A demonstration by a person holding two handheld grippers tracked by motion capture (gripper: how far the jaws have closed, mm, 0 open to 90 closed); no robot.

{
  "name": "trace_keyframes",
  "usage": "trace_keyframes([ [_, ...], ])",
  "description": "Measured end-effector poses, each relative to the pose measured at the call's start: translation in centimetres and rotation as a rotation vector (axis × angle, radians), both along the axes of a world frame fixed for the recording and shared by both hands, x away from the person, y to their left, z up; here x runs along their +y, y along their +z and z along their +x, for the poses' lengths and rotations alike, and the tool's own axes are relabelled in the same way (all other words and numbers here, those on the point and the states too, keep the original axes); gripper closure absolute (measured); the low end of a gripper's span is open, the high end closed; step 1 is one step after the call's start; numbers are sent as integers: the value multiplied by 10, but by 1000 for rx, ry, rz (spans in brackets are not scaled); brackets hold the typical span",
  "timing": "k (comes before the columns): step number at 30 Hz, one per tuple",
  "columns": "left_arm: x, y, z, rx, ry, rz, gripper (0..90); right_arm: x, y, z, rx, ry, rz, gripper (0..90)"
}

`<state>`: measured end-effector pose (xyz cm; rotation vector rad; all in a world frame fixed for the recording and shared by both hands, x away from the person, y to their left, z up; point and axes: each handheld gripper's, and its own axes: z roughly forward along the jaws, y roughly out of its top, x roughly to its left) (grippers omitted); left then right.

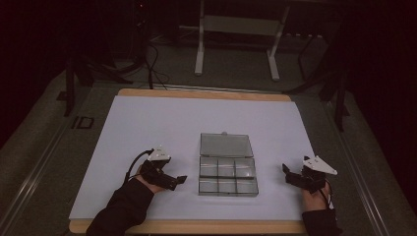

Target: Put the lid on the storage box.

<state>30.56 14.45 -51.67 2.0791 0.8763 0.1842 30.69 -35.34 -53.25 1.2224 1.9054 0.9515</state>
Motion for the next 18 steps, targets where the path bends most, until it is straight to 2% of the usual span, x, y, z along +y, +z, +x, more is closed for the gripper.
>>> trace_keyframes([
  [4, -6, 4, 5, 10, -14, -2, 20, 0, 0, 1, 6, 5, 1, 115],
  [7, -8, 4, 7, 9, -7, -2, 20, -1, 0, 1, 6, 2, 2, 115],
  [9, -10, 5, 12, 25, -4, -5, 20, 0, 0, 1, 6, 3, -4, 115],
  [15, -15, 9, 22, 36, -1, 4, 20, 1, 0, 0, 2, 5, -12, 115],
  [18, -21, 15, 26, 21, 0, 26, 29, 1, 0, 0, 3, 11, -16, 115],
])
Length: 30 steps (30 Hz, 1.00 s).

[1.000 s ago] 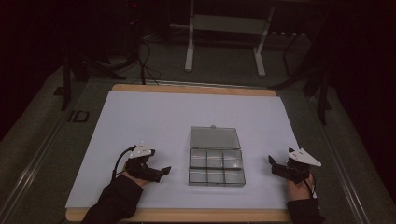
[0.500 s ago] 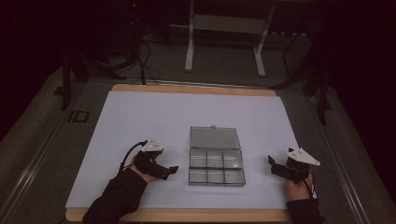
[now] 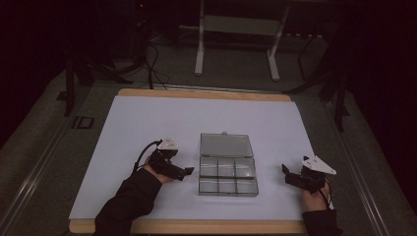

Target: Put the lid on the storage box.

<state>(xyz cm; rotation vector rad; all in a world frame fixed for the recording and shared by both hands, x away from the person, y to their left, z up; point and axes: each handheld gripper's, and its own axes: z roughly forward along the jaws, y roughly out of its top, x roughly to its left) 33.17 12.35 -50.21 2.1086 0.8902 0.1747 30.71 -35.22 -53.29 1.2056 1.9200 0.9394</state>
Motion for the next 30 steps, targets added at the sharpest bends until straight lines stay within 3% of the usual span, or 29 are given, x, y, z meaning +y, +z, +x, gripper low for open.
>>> trace_keyframes([
  [11, -16, 9, 25, 30, 50, 23, 29, 0, 0, 0, -1, 4, -3, 116],
  [26, -43, 21, 53, 23, 88, 40, 30, 3, -1, -1, -10, -11, -30, 116],
  [27, -51, 23, 58, 13, 91, 58, 45, 4, -1, 0, -7, -14, -40, 116],
  [30, -56, 24, 61, 23, 99, 44, 46, 5, -1, 0, -3, -13, -53, 128],
])
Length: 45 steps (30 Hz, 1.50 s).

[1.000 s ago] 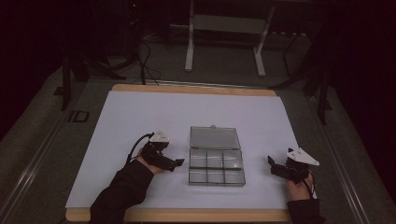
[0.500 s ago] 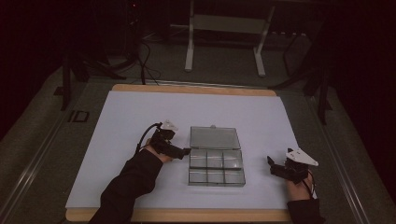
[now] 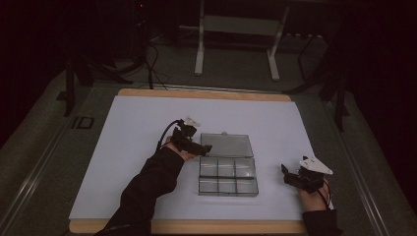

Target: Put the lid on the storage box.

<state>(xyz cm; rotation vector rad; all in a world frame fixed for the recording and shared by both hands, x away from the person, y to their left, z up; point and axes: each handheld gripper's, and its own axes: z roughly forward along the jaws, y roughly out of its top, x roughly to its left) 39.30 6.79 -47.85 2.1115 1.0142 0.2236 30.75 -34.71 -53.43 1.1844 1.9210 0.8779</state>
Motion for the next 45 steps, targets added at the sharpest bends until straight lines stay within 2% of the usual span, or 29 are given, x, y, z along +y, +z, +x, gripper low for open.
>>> trace_keyframes([
  [3, -7, 0, 5, 18, 10, -1, 45, 0, 0, 0, -4, -3, 1, 128],
  [5, -12, -4, 10, 65, 22, -11, 46, -1, 0, -1, -8, -12, 13, 128],
  [7, -14, -5, 11, 78, 29, -2, 46, -2, 1, -1, -8, -10, 18, 128],
  [8, -18, -7, 11, 108, 36, -6, 46, -2, 1, -1, -9, -13, 20, 128],
  [10, -21, -10, 12, 120, 54, 8, 46, -2, 1, -1, -10, -13, 20, 128],
  [14, -22, -16, 14, 154, 73, -2, 61, -2, 1, -1, -13, -17, 19, 128],
  [16, -21, -17, 14, 154, 75, -4, 64, -2, 1, -1, -14, -17, 20, 128],
  [19, -17, -20, 13, 160, 62, -33, 91, -2, 1, -1, -12, -17, 17, 131],
  [24, -10, -28, 15, 191, 77, -88, 147, -2, 1, -1, -15, -19, 16, 133],
  [26, -9, -31, 16, 196, 80, -90, 159, -2, 1, -1, -18, -18, 16, 134],
  [30, -7, -39, 17, 226, 73, -115, 192, -2, 1, -1, -19, -18, 16, 134],
  [31, -5, -41, 18, 242, 72, -146, 222, -2, 1, -1, -16, -16, 16, 134],
  [34, -4, -43, 19, 258, 66, -166, 241, -2, 0, -1, -14, -17, 16, 135],
  [36, 0, -45, 21, 304, 55, -206, 265, -2, 1, -1, -13, -20, 16, 135],
  [37, 0, -45, 21, 304, 55, -206, 292, -2, 1, -1, -13, -20, 16, 135],
  [38, 2, -47, 22, 328, 51, -233, 310, -2, 0, -1, -11, -21, 16, 135],
  [42, 3, -48, 23, 330, 45, -250, 318, -1, 0, -1, -11, -21, 10, 135],
  [45, 4, -48, 22, 326, 33, -276, 373, -1, 0, -1, -13, -25, 10, 135],
])
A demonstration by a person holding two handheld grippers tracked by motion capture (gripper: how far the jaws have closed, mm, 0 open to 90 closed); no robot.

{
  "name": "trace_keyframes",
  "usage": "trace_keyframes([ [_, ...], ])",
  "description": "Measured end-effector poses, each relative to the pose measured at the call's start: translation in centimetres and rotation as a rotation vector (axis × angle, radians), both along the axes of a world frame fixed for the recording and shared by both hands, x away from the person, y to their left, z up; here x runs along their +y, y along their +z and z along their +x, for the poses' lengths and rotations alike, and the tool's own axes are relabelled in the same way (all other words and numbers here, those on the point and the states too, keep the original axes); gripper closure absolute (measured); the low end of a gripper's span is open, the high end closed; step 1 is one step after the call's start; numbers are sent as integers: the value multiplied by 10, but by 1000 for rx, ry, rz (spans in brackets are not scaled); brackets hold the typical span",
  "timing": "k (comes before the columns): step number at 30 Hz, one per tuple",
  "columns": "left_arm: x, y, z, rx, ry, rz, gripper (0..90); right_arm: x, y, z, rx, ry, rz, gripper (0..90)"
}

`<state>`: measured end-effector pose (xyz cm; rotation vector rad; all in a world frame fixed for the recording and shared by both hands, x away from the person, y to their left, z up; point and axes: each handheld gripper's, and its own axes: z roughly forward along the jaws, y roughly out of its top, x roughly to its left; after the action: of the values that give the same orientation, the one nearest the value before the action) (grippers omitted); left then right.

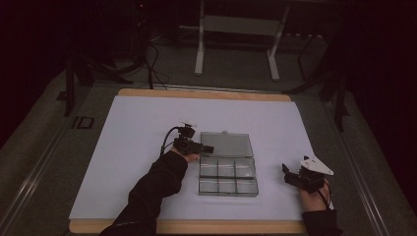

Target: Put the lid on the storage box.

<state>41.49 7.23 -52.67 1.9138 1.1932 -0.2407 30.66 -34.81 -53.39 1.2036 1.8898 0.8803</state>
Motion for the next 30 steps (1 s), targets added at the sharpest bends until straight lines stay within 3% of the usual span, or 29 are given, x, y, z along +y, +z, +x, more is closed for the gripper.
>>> trace_keyframes([
  [4, 0, 5, -2, -41, -10, -2, 436, 1, 0, 1, 2, -5, -10, 135],
  [11, 3, 9, -5, -75, -19, -10, 538, 2, 1, 3, 23, -12, -17, 135],
  [13, 6, 11, -8, -120, -37, -6, 563, 4, 2, 4, 30, -6, -21, 135],
  [16, 7, 11, -8, -113, -36, -10, 578, 6, 4, 4, 39, -3, -20, 144],
  [19, 10, 12, -9, -119, -42, -16, 603, 12, 9, 7, 62, 36, -14, 147],
  [26, 17, 12, -13, -159, -59, -38, 666, 27, 28, 9, 42, 107, 30, 171],
  [30, 19, 14, -14, -184, -63, -46, 709, 40, 35, 17, 55, 145, 57, 171],
])
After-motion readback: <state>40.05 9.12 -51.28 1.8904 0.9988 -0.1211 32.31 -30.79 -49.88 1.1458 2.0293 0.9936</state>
